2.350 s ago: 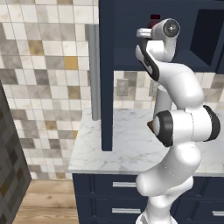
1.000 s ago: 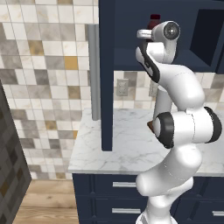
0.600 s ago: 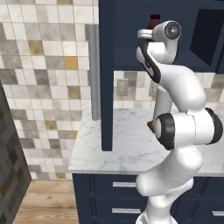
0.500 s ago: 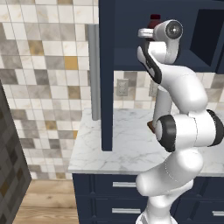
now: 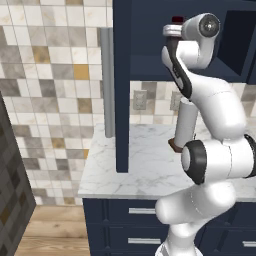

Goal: Pick the juice from the counter and place it in the open cabinet.

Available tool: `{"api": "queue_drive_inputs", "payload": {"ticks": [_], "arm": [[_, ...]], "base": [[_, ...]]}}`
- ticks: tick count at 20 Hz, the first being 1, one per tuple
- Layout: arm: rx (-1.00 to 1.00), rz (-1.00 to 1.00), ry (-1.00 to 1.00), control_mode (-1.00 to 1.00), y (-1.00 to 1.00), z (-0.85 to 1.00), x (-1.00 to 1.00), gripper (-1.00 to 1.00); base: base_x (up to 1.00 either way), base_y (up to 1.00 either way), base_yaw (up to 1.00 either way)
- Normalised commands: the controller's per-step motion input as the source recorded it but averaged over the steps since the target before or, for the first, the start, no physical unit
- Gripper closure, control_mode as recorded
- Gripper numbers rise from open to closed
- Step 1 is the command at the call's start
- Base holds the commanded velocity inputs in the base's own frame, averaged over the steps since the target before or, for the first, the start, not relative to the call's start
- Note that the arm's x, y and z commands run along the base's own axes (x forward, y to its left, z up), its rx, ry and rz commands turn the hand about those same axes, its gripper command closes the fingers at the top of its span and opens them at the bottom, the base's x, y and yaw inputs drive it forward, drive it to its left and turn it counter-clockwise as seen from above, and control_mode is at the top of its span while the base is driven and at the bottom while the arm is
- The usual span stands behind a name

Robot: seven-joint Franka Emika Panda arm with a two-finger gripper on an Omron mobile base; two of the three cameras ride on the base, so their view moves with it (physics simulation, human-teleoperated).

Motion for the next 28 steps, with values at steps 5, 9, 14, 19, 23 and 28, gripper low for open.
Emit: {"api": "queue_drive_inputs", "payload": {"ticks": [5,9,14,19,23,28], "arm": [[0.00,0.00,0.04,-1.00,0.00,-0.31,-0.67,-1.00],[0.00,0.00,0.00,-1.00,0.00,-0.29,-0.69,-1.00],[0.00,0.00,0.00,-1.00,0.00,-0.02,-0.81,-1.00],[0.00,0.00,0.00,-1.00,0.00,0.02,-0.84,-1.00],[0.00,0.00,0.07,-1.00,0.00,0.00,-0.89,-1.00],[0.00,0.00,0.18,-1.00,0.00,-0.31,-0.54,-1.00]], "base": [[0.00,0.00,0.00],[0.00,0.00,0.00],[0.00,0.00,0.00],[0.00,0.00,0.00],[0.00,0.00,0.00],[0.00,0.00,0.00]]}}
